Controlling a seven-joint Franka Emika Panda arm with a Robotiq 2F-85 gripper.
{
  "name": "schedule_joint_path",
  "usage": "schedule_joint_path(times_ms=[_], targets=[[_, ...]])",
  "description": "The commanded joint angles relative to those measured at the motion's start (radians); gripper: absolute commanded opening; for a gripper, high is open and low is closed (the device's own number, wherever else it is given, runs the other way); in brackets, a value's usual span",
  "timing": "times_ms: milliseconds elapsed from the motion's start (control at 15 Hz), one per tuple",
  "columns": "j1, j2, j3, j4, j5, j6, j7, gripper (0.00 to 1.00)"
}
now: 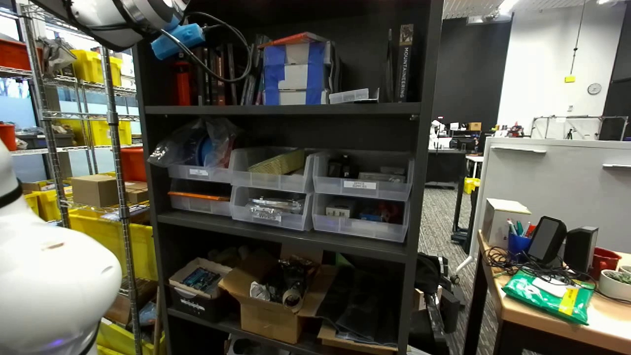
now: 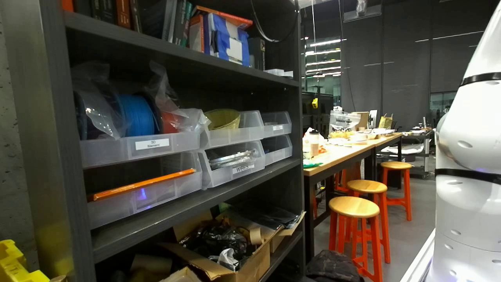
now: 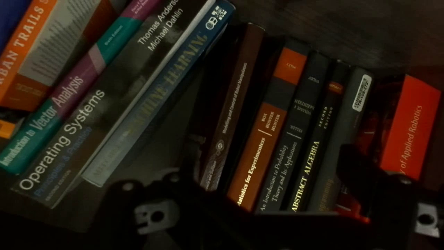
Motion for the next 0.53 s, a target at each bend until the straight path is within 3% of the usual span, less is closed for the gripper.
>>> schedule_joint_path(times_ms=[0,467], targets=[[0.021,0.030,-0.020,0.012,0.023,0.007,-0.068,1.00],[0.036,0.045,-0.031,0.013,0.046,0.002,-0.113,1.00]])
